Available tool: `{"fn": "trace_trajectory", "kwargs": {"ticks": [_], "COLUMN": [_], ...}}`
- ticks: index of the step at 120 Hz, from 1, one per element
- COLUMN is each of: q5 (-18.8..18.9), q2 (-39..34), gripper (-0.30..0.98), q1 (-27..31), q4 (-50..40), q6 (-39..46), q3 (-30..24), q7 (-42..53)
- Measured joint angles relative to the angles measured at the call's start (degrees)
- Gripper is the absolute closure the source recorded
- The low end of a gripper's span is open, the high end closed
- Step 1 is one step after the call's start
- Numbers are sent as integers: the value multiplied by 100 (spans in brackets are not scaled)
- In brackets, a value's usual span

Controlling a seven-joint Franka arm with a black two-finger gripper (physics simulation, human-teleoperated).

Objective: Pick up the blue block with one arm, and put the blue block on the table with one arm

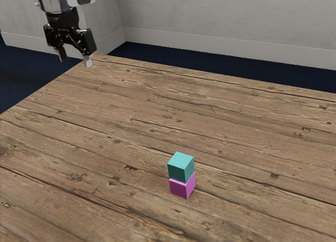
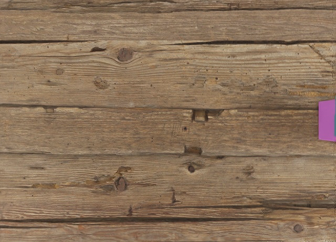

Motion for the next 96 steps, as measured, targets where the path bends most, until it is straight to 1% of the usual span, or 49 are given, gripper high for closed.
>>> {"fn": "trace_trajectory", "kwargs": {"ticks": [22,33,38,45,55,71,77,88,96], "q5": [-30,-42,-32,-21,-10,-8,-8,-25,-32], "q2": [83,211,249,346,518,611,701,999,1055], "gripper": [0,0,0,0,0,0,0,0,0], "q1": [-92,-66,-73,-97,-252,-932,-1097,-1024,-918], "q4": [108,1516,1798,1957,2021,2012,2001,1904,1134], "q6": [-29,-356,-482,-611,-697,-746,-720,-596,-220], "q3": [14,-36,-42,-43,-41,-36,-27,-33,-247], "q7": [30,43,46,49,52,57,59,68,73]}}
